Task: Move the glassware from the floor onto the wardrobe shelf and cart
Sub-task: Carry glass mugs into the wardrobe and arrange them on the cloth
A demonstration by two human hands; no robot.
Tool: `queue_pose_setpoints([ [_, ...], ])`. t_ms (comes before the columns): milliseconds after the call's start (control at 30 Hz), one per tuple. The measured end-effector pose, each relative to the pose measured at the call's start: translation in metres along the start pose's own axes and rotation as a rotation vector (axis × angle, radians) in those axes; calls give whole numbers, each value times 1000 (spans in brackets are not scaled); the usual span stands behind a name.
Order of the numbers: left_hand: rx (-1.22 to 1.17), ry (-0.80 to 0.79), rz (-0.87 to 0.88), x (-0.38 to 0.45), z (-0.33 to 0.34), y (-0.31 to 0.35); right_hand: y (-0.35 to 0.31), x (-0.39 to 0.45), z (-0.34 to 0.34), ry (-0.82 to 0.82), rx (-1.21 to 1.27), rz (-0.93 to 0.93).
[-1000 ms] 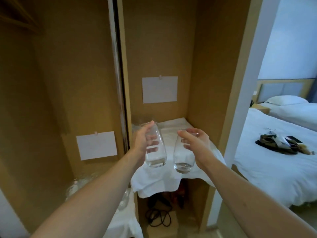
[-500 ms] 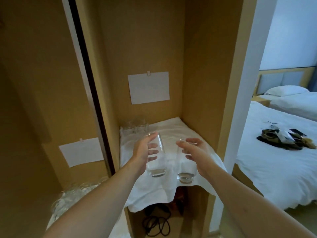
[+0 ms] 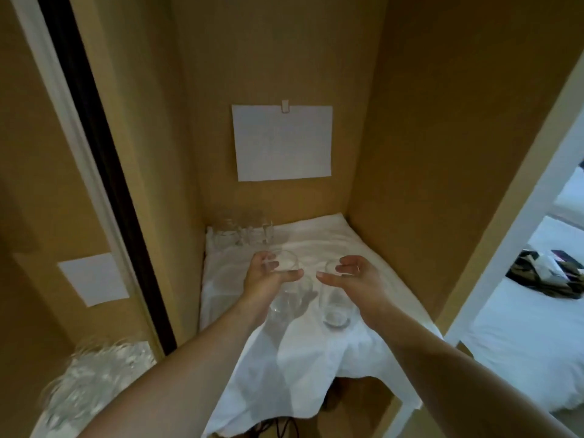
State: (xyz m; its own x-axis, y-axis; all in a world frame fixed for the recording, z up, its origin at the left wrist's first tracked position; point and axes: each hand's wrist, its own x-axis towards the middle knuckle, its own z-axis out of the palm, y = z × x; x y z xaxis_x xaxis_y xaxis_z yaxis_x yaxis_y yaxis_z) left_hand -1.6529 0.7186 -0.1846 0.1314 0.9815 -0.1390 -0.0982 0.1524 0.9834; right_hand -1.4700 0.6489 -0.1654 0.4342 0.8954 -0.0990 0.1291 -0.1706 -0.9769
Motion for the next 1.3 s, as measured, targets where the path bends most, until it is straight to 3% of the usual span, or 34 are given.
queue_pose_setpoints([
  [133,69,-1,27,29,-8,-26,20,38,12,57,-38,-59],
  [433,124,47,97,56,-3,-60,116,69,20,-35,-305,-15],
  [533,166,90,70,52,1,-77,114,81,19,-74,-231,-27],
  [733,213,175,-45,39,14,-88,101,112,1,-118,-52,161],
  [900,466,255,-128,41,25,-65,84,130,-20,4,21,106],
  [1133,763,387,-39,45,54,-21,52,153,-48,79,-45,-64],
  [1300,1308,364,24,73,63,16,30,180,-47,81,-184,-202],
])
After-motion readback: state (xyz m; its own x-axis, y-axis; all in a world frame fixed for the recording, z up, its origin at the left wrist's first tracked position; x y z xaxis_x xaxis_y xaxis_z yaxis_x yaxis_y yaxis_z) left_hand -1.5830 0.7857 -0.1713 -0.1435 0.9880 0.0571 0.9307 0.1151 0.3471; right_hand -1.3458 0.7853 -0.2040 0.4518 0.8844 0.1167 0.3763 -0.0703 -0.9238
